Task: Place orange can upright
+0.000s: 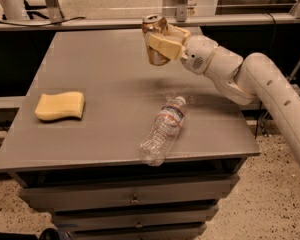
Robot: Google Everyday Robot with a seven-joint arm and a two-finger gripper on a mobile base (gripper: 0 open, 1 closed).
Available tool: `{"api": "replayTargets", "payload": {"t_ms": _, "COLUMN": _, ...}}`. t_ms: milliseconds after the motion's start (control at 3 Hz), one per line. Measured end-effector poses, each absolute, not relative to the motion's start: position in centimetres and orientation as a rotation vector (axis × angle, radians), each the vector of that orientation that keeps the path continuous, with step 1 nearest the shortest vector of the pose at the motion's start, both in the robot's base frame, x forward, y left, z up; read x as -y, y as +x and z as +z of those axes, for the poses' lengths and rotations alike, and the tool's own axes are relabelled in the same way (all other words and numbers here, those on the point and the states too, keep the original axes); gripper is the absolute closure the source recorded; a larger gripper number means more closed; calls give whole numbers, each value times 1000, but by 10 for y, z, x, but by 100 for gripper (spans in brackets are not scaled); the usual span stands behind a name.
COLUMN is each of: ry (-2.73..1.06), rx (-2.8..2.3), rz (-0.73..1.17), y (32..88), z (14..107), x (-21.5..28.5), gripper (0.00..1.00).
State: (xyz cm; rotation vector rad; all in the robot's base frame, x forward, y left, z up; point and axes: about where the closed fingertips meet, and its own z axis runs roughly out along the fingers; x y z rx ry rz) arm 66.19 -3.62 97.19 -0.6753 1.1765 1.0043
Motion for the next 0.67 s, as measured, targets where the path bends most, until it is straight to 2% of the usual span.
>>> {"api": "replayTargets", "payload": {"t_ms": 667, "ry": -871, "rx": -1186, "rz": 956, "y": 660, "z": 938, "x": 35, "gripper": 100}}
